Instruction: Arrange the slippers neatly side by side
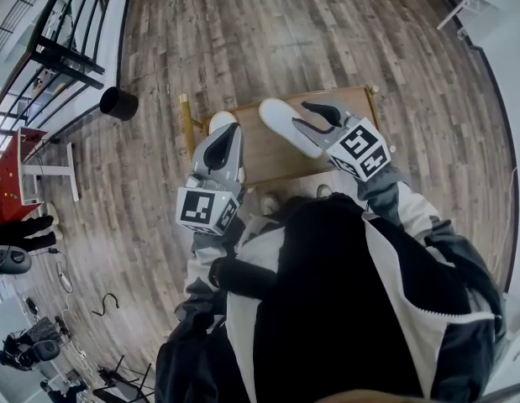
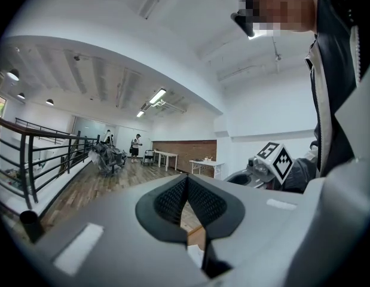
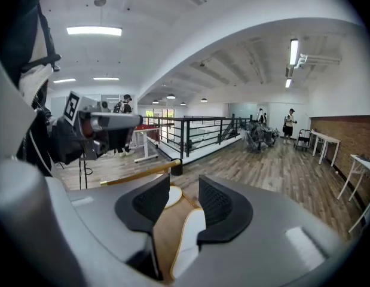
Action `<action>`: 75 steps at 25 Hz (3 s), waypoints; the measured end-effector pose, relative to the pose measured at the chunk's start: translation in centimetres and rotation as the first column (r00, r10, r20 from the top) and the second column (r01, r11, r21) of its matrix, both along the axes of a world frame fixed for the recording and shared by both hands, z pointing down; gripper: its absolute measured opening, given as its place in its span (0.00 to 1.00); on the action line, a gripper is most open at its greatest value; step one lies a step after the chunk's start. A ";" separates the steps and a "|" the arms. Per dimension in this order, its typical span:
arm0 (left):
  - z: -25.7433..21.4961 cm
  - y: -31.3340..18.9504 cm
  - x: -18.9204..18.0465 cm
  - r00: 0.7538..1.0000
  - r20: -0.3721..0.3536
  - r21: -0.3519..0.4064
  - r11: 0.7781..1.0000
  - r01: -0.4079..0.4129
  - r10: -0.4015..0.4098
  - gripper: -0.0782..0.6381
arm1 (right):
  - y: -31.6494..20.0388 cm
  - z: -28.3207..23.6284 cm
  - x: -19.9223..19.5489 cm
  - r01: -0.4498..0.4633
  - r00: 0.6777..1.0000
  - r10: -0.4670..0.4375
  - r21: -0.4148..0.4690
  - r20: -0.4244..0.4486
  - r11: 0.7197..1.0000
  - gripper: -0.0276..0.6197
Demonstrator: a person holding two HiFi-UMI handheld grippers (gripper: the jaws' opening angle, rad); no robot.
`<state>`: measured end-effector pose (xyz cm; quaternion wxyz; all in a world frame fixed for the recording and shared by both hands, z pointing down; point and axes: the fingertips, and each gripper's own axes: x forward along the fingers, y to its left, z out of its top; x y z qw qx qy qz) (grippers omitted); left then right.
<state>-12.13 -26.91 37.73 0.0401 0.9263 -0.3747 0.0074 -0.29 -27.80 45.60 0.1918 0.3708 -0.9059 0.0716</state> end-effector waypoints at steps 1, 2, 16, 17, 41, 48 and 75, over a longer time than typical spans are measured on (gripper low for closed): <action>-0.1 0.0 -0.2 1.000 0.000 0.000 1.000 -0.001 0.001 0.13 | -0.4 1.5 -0.2 -0.002 1.000 0.002 -0.032 -0.024 0.999 0.29; -0.1 0.0 -0.3 1.000 0.002 0.000 1.000 -0.002 0.002 0.13 | -0.8 3.1 -0.3 -0.007 0.999 0.004 -0.061 -0.048 0.998 0.29; 0.8 1.7 -6.2 0.986 0.058 -0.017 0.988 0.156 -0.155 0.13 | -3.5 27.2 2.4 -0.155 0.933 -0.045 -0.512 -0.356 0.845 0.42; 0.5 1.5 -6.7 0.983 0.057 -0.020 0.985 0.173 -0.172 0.13 | -3.9 27.6 2.8 -0.155 0.930 -0.055 -0.523 -0.364 0.838 0.42; 1.9 1.9 -9.2 0.974 0.025 -0.040 0.974 0.224 -0.223 0.13 | -4.6 18.3 -0.1 -0.093 0.994 0.065 -0.400 -0.082 0.912 0.08; 1.9 1.4 -7.9 0.980 0.012 -0.047 0.979 0.199 -0.199 0.13 | -2.5 6.9 -0.4 -0.080 0.984 0.113 -0.234 0.134 0.969 0.08; 2.0 1.5 -8.5 0.979 -0.008 -0.067 0.977 0.201 -0.202 0.13 | 2.3 0.6 -3.4 -0.035 0.976 0.057 -0.105 0.210 0.994 0.08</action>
